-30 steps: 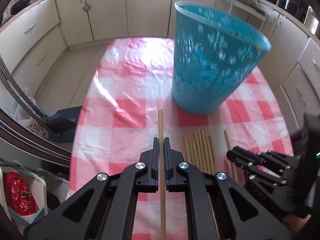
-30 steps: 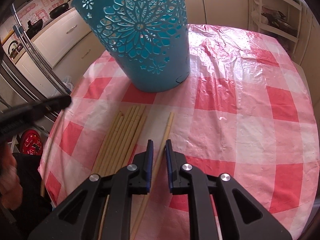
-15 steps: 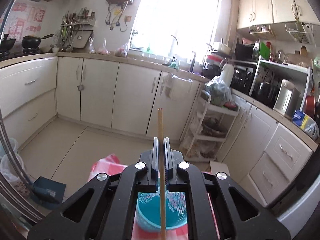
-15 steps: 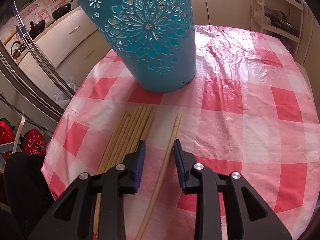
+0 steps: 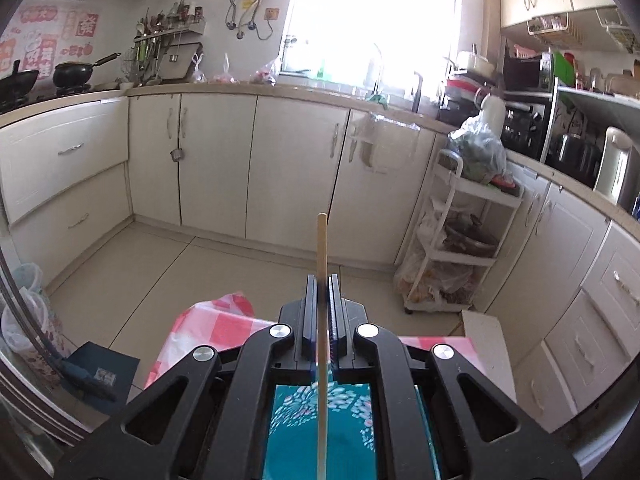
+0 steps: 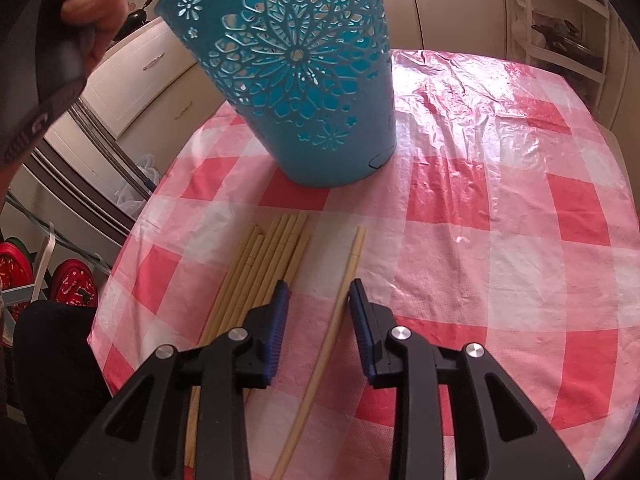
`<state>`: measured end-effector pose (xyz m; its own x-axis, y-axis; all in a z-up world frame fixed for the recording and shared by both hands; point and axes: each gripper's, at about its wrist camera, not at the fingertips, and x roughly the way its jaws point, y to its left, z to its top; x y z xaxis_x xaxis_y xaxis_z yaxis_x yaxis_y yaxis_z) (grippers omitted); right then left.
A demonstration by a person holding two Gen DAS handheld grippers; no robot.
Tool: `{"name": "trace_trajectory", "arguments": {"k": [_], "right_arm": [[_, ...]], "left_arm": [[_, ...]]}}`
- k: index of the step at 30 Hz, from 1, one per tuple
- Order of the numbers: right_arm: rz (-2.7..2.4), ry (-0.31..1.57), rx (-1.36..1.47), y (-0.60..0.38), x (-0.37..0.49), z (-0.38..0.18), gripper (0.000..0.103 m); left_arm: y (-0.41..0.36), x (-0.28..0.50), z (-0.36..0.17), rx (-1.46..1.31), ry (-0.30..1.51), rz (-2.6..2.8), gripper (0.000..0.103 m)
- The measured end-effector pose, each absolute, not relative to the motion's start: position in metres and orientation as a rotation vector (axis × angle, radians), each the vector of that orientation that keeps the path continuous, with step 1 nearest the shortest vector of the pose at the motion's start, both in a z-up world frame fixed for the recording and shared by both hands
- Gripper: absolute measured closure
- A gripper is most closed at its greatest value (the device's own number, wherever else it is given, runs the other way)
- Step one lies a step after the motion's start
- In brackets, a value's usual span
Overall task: Organize utensils
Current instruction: 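Lift the chopstick with the left tool and drop it into the teal basket, then close the right tool on a single wooden chopstick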
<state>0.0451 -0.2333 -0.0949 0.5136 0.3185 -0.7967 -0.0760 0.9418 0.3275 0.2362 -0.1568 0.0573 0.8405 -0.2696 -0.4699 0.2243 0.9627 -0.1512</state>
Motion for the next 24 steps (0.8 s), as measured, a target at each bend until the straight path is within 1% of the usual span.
{"name": "trace_trajectory", "arguments": {"k": [2,4,5,6,8,9,10,11,14,16,18,21,24], "right_arm": [[0.24,1.007,0.266,-0.233,0.045,-0.095,0.071],[0.242,1.007,0.265,-0.233,0.045,-0.095,0.071],[0.244,1.007,0.267,-0.233,0.045,-0.095,0.071],[0.246,1.008,0.272,-0.234,0.045,-0.095,0.072],[0.245,1.013,0.292,-0.237,0.045,-0.095,0.073],[0.241,1.016,0.304,-0.24,0.045,-0.096,0.074],[0.235,1.017,0.308,-0.241,0.044,-0.096,0.075],[0.229,1.016,0.299,-0.241,0.044,-0.096,0.078],[0.203,1.017,0.229,-0.235,0.04,-0.094,0.082],[0.18,1.014,0.188,-0.231,0.038,-0.093,0.086],[0.147,1.007,0.108,-0.223,0.037,-0.093,0.094],[0.119,1.001,0.023,-0.213,0.035,-0.092,0.095],[0.117,1.01,0.099,-0.223,0.027,-0.087,0.097]], "left_arm": [[-0.153,0.233,0.046,-0.055,0.546,-0.247,0.098],[-0.147,0.23,0.038,-0.032,0.581,-0.244,0.092],[-0.144,0.227,0.035,-0.02,0.599,-0.234,0.08],[-0.138,0.222,0.034,-0.012,0.605,-0.222,0.064],[-0.125,0.21,0.035,-0.01,0.592,-0.199,0.047],[-0.118,0.202,0.037,-0.008,0.582,-0.191,0.043],[-0.11,0.194,0.039,-0.005,0.574,-0.191,0.04],[-0.103,0.188,0.042,-0.003,0.567,-0.191,0.036],[-0.077,0.165,0.047,0.003,0.519,-0.167,0.024],[-0.061,0.154,0.045,0.004,0.497,-0.152,0.022],[-0.046,0.146,0.038,0.006,0.486,-0.137,0.022],[-0.028,0.142,0.026,-0.003,0.474,-0.103,0.021],[-0.011,0.15,0.012,-0.036,0.515,-0.074,0.021]]}}
